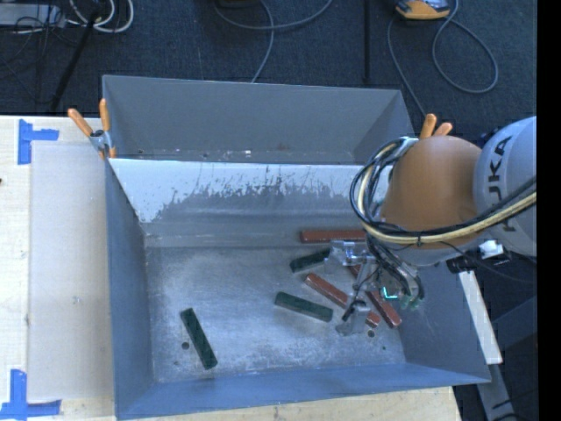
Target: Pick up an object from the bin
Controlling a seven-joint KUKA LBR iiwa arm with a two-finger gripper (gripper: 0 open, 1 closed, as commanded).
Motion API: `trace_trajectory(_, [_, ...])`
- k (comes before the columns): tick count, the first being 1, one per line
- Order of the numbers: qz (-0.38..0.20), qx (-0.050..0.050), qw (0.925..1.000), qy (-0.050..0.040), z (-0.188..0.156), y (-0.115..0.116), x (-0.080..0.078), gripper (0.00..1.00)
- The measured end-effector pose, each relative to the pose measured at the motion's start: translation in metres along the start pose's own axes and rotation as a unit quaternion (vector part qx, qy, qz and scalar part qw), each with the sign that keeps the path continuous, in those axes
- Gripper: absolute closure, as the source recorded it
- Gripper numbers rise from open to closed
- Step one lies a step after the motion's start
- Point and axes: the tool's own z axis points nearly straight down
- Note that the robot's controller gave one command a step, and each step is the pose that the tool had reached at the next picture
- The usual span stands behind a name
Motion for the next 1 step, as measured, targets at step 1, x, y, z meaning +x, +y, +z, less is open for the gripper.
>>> trace_trajectory(1, [0.052, 0.000, 0.9986, -0.0051, 0.0998, -0.0519, -0.0914, 0.00])
